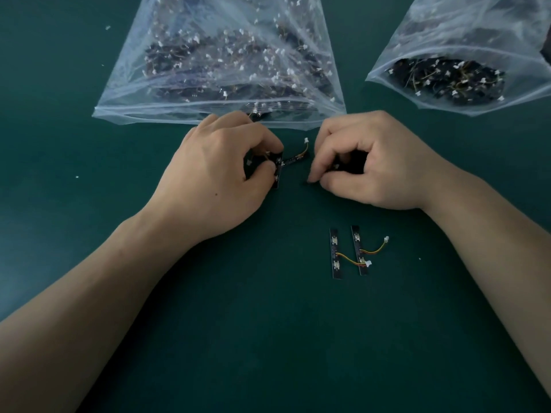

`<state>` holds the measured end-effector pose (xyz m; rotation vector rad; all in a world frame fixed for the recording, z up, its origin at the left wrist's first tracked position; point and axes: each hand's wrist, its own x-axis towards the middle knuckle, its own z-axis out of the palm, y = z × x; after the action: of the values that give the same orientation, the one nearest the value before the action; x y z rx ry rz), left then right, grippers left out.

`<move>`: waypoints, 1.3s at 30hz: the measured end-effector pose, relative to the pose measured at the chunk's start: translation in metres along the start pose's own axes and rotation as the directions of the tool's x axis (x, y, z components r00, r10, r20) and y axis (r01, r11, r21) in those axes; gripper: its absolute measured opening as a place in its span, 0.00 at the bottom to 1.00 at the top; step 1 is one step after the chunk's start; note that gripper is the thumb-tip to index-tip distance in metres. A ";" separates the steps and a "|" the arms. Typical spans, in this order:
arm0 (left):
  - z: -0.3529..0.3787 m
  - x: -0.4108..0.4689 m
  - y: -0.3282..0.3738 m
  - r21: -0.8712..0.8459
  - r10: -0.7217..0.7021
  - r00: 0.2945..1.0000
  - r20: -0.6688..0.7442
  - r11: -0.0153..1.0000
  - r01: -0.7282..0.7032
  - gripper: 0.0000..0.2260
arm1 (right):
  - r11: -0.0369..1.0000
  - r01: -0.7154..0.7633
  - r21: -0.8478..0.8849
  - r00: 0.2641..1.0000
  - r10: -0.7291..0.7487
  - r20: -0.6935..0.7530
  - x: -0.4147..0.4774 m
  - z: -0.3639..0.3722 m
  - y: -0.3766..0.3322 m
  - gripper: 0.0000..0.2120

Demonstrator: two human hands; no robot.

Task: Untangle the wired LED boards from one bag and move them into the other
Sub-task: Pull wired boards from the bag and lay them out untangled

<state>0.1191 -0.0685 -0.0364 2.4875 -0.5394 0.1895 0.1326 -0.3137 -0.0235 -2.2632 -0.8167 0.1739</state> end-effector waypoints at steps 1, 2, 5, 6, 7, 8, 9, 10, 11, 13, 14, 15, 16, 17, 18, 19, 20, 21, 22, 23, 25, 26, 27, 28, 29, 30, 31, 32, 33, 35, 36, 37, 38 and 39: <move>-0.001 -0.001 -0.002 -0.002 -0.004 1.000 0.003 1.000 0.004 0.11 | 1.000 -0.010 0.005 1.000 0.010 0.007 0.000 -0.001 0.000 0.09; -0.003 -0.002 -0.004 -0.005 -0.008 1.000 0.007 1.000 0.008 0.11 | 1.000 -0.019 0.010 1.000 0.019 0.003 0.000 -0.001 0.000 0.10; -0.006 -0.002 -0.010 -0.031 -0.001 1.000 0.025 1.000 0.002 0.09 | 0.998 -0.033 -0.056 0.995 0.028 -0.092 0.001 0.002 0.000 0.10; -0.007 -0.002 -0.011 -0.036 0.005 0.999 0.032 0.999 -0.004 0.09 | 0.993 -0.047 -0.106 0.989 0.031 -0.141 0.002 0.004 0.001 0.10; -0.007 -0.002 -0.011 -0.037 0.013 0.999 0.040 0.999 -0.011 0.09 | 0.985 -0.071 -0.155 0.981 0.041 -0.188 0.004 0.006 0.002 0.11; -0.007 -0.002 -0.011 -0.035 0.021 0.999 0.049 0.999 -0.019 0.09 | 0.977 -0.097 -0.191 0.972 0.052 -0.229 0.005 0.007 0.003 0.11; -0.007 -0.002 -0.010 -0.036 0.027 0.998 0.056 0.999 -0.025 0.09 | 0.971 -0.117 -0.210 0.963 0.059 -0.262 0.006 0.007 0.004 0.11; -0.007 -0.003 -0.009 -0.044 0.027 0.998 0.057 0.999 -0.025 0.09 | 0.968 -0.125 -0.216 0.956 0.059 -0.288 0.007 0.007 0.005 0.11; -0.007 -0.004 -0.009 -0.063 0.018 0.999 0.048 0.998 -0.015 0.09 | 0.968 -0.123 -0.221 0.951 0.051 -0.306 0.007 0.007 0.005 0.11; -0.007 -0.004 -0.008 -0.132 -0.019 1.000 0.010 0.991 0.020 0.09 | 0.966 -0.088 -0.243 0.948 0.007 -0.317 0.006 0.007 0.004 0.12; -0.007 -0.004 -0.007 -0.162 -0.035 0.999 -0.007 0.986 0.033 0.08 | 0.964 -0.061 -0.260 0.949 -0.024 -0.314 0.006 0.008 0.004 0.11; -0.007 -0.004 -0.007 -0.176 -0.045 0.999 -0.016 0.984 0.041 0.07 | 0.962 -0.029 -0.273 0.950 -0.058 -0.306 0.005 0.009 0.003 0.11; -0.007 -0.004 -0.007 -0.172 -0.047 0.999 -0.015 0.984 0.043 0.06 | 0.959 0.008 -0.283 0.953 -0.093 -0.289 0.005 0.010 0.002 0.10; -0.007 -0.004 -0.007 -0.152 -0.042 0.999 -0.007 0.988 0.041 0.06 | 0.955 0.046 -0.294 0.957 -0.127 -0.262 0.005 0.011 0.001 0.09; -0.007 -0.004 -0.007 -0.125 -0.033 0.999 0.003 0.992 0.034 0.07 | 0.949 0.080 -0.305 0.962 -0.154 -0.227 0.005 0.012 0.001 0.09; -0.007 -0.004 -0.007 -0.100 -0.023 1.000 0.012 0.995 0.024 0.07 | 0.943 0.104 -0.317 0.967 -0.170 -0.189 0.005 0.012 0.001 0.09; -0.007 -0.004 -0.007 -0.085 -0.013 1.000 0.017 0.996 0.014 0.08 | 0.939 0.115 -0.324 0.972 -0.174 -0.157 0.006 0.013 0.001 0.09; -0.007 -0.004 -0.006 -0.083 -0.006 1.000 0.018 0.996 0.007 0.09 | 0.939 0.118 -0.324 0.976 -0.169 -0.135 0.007 0.012 0.001 0.09; -0.008 -0.004 -0.006 -0.093 -0.003 1.000 0.016 0.996 0.004 0.10 | 0.941 0.115 -0.319 0.979 -0.162 -0.123 0.007 0.012 0.001 0.09; -0.008 -0.004 -0.005 -0.107 0.000 1.000 0.012 0.994 0.001 0.10 | 0.944 0.111 -0.312 0.981 -0.155 -0.118 0.007 0.011 0.001 0.09; -0.009 -0.004 -0.004 -0.121 0.020 1.000 0.017 0.992 -0.018 0.09 | 0.948 0.105 -0.300 0.983 -0.145 -0.114 0.007 0.010 0.001 0.08; -0.008 -0.004 -0.004 -0.120 0.036 0.999 0.028 0.992 -0.033 0.08 | 0.950 0.105 -0.295 0.983 -0.144 -0.113 0.007 0.010 0.000 0.08; -0.008 -0.004 -0.003 -0.118 0.050 0.998 0.041 0.992 -0.045 0.07 | 0.950 0.106 -0.293 0.983 -0.144 -0.111 0.006 0.010 0.000 0.08; -0.008 -0.004 -0.003 -0.118 0.059 0.997 0.051 0.992 -0.053 0.07 | 0.950 0.108 -0.292 0.983 -0.145 -0.109 0.006 0.010 -0.001 0.08; -0.008 -0.004 -0.003 -0.119 0.064 0.996 0.060 0.991 -0.057 0.07 | 0.950 0.108 -0.291 0.983 -0.145 -0.108 0.006 0.010 -0.001 0.08; -0.008 -0.004 -0.004 -0.121 0.068 0.995 0.067 0.991 -0.059 0.06 | 0.951 0.108 -0.290 0.984 -0.144 -0.109 0.006 0.010 -0.001 0.08; -0.008 -0.003 -0.004 -0.126 0.069 0.995 0.075 0.990 -0.059 0.07 | 0.952 0.107 -0.286 0.984 -0.143 -0.107 0.006 0.010 -0.002 0.10; -0.009 -0.003 -0.005 -0.130 0.069 0.994 0.083 0.990 -0.058 0.07 | 0.955 0.104 -0.279 0.985 -0.138 -0.105 0.006 0.010 -0.002 0.13; -0.009 -0.003 -0.005 -0.131 0.068 0.993 0.092 0.990 -0.055 0.07 | 0.957 0.104 -0.272 0.986 -0.136 -0.102 0.006 0.010 -0.002 0.16; -0.010 -0.002 -0.005 -0.128 0.068 0.992 0.104 0.990 -0.055 0.07 | 0.955 0.114 -0.274 0.985 -0.145 -0.095 0.006 0.011 -0.002 0.18; -0.010 -0.002 -0.004 -0.134 0.070 0.992 0.103 0.989 -0.056 0.06 | 0.951 0.123 -0.282 0.983 -0.155 -0.094 0.006 0.011 -0.002 0.16; -0.010 -0.002 -0.003 -0.144 0.071 0.992 0.099 0.988 -0.057 0.05 | 0.948 0.132 -0.289 0.982 -0.166 -0.095 0.006 0.012 -0.001 0.14; -0.010 -0.002 -0.002 -0.154 0.072 0.993 0.097 0.986 -0.057 0.04 | 0.946 0.140 -0.292 0.979 -0.176 -0.100 0.006 0.012 -0.001 0.11; -0.010 -0.002 -0.002 -0.160 0.072 0.993 0.098 0.986 -0.055 0.03 | 0.945 0.148 -0.291 0.977 -0.185 -0.106 0.006 0.012 -0.001 0.10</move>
<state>0.1175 -0.0606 -0.0298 2.3375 -0.6521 0.0406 0.1333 -0.3029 -0.0311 -2.4217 -1.0095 -0.1809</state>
